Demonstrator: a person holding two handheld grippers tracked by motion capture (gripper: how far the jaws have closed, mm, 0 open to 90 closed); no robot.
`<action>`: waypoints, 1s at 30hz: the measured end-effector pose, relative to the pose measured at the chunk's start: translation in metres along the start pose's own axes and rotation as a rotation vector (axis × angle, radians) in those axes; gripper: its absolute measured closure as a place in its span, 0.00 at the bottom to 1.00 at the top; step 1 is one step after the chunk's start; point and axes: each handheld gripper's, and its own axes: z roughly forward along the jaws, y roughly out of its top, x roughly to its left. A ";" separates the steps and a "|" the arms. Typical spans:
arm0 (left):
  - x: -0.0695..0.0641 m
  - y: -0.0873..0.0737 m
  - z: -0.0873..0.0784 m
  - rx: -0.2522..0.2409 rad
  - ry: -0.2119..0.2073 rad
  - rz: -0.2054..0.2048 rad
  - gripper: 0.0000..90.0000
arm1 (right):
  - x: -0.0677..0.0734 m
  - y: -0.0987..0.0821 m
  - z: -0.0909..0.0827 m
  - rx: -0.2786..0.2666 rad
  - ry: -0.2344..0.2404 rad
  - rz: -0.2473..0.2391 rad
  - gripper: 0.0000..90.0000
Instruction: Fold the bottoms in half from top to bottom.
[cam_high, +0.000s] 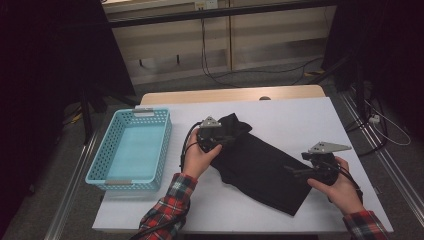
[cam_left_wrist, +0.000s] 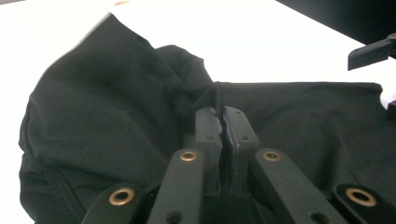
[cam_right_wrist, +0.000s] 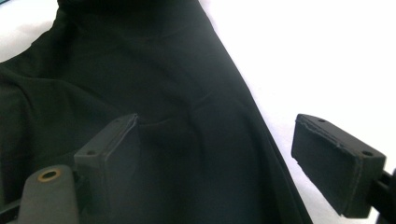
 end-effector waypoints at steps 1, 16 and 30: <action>0.000 0.000 -0.001 -0.001 -0.002 0.000 0.95 | 0.000 0.000 0.000 0.001 -0.001 -0.001 0.18; 0.001 0.004 -0.015 -0.021 -0.015 -0.012 0.95 | -0.001 0.000 0.001 0.001 -0.002 0.000 0.18; -0.011 0.007 -0.015 -0.002 -0.075 0.000 0.95 | -0.001 0.000 0.001 -0.005 -0.002 0.002 0.18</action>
